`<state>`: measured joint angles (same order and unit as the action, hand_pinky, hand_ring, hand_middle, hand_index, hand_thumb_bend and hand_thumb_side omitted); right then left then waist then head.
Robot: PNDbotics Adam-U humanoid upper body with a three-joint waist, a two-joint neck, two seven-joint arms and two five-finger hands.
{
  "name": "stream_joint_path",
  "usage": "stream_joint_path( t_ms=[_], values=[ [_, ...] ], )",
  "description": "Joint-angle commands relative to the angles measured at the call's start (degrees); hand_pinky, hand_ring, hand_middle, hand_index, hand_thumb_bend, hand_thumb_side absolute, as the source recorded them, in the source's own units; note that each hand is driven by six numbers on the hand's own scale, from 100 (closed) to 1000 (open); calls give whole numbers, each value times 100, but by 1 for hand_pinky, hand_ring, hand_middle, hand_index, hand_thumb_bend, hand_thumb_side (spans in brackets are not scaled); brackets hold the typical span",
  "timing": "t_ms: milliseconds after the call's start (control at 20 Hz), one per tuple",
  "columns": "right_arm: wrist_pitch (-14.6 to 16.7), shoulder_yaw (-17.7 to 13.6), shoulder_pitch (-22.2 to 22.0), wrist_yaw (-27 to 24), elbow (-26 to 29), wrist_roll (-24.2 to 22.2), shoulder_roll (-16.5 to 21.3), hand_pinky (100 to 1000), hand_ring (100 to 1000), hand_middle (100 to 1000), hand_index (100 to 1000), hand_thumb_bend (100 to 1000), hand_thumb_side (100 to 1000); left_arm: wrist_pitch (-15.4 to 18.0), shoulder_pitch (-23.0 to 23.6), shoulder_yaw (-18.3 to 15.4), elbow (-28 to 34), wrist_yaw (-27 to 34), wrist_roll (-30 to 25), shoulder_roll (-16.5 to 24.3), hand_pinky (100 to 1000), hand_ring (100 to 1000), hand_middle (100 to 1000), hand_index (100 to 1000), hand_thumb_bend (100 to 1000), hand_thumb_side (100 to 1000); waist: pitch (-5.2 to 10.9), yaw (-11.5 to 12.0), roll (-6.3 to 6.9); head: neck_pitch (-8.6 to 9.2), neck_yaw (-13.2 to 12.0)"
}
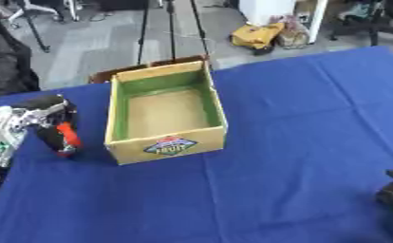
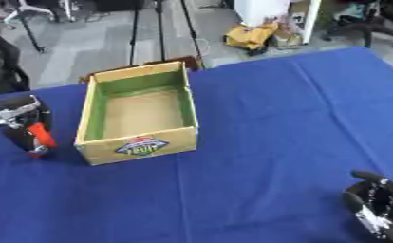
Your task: Pick up objects on the table and place them in the box.
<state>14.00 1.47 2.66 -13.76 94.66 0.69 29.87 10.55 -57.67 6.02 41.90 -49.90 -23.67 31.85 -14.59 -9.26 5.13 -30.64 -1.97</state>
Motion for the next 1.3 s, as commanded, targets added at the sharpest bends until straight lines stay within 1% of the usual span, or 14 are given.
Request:
stream_joint_path(
  t_ms=[50, 350, 550, 750, 950, 1300],
  values=[
    [23, -54, 7, -22, 45, -7, 85, 793, 577, 560, 813, 548, 461, -7, -262, -50, 294, 144, -125, 306, 100, 170, 147, 317, 589, 100, 142, 19, -45, -3, 15],
    [21, -67, -30, -42, 27, -14, 103, 793, 577, 559, 813, 547, 460, -22, -640, -34, 705, 542, -471, 449, 100, 168, 145, 316, 608, 100, 228, 54, -21, -17, 39],
    [18, -65, -36, -61, 20, -33, 120, 793, 578, 559, 813, 545, 459, 13, -809, 45, 911, 743, -526, 390, 100, 168, 145, 317, 610, 100, 281, 34, -2, -10, 40],
    [13, -52, -24, -83, 14, -57, 131, 793, 578, 559, 813, 546, 459, 40, -952, 115, 1013, 838, -556, 160, 100, 168, 145, 318, 607, 100, 314, -42, 20, 5, 7],
    [3, -25, 22, -96, 9, -91, 133, 793, 577, 559, 813, 546, 460, 64, -1032, 161, 1020, 820, -597, -94, 100, 168, 145, 319, 603, 100, 303, -152, 53, 32, -49],
    [-11, 34, 113, -81, 10, -140, 120, 793, 577, 559, 813, 552, 462, 39, -982, 131, 914, 573, -586, -571, 100, 175, 152, 328, 579, 100, 210, -361, 112, 46, -159]
  ],
)
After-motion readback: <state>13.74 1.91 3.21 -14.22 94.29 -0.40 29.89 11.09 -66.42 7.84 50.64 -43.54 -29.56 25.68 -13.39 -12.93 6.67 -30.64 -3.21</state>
